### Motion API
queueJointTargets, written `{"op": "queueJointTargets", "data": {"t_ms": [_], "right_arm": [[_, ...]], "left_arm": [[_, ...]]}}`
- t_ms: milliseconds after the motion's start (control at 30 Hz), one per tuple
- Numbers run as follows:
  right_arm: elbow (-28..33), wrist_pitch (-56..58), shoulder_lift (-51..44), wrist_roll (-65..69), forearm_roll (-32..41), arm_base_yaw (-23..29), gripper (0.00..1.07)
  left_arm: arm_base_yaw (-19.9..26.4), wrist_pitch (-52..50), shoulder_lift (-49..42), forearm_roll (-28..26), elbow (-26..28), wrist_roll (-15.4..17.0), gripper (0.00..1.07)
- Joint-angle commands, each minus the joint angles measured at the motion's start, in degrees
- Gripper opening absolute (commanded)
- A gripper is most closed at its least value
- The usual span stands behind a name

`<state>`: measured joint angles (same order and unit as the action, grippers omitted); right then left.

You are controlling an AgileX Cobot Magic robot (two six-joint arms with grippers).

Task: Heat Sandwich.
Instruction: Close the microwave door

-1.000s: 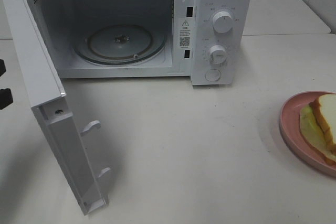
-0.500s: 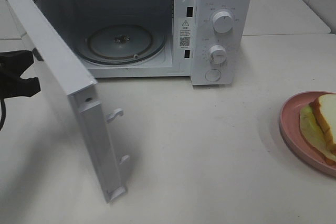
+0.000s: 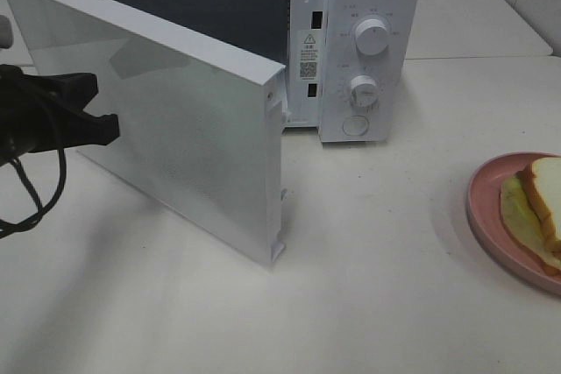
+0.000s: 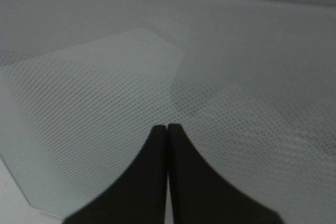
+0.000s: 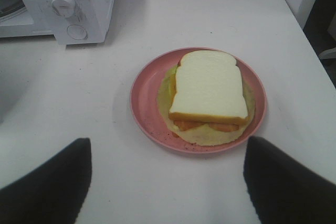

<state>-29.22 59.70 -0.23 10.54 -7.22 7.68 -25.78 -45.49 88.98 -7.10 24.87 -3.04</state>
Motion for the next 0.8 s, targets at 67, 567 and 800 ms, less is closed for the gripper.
{"op": "queueJointTargets", "data": {"t_ms": [67,567,800], "right_arm": [[0.1,0.0,-1.4,-0.7,0.2,-0.3,0.76],[0.1,0.0,-1.4,-0.7,0.2,-0.3,0.76],[0.1,0.0,-1.4,-0.7,0.2,-0.3,0.76]], "left_arm": [[-2.6,-0.9,1.5,-4.8,2.1,-3.1,0.00],[-11.9,-0.7,10.2,-16.8,13.4,-9.9,0.00],[-14.6,-0.6,13.5,-21.1,18.2,-13.0,0.00]]}}
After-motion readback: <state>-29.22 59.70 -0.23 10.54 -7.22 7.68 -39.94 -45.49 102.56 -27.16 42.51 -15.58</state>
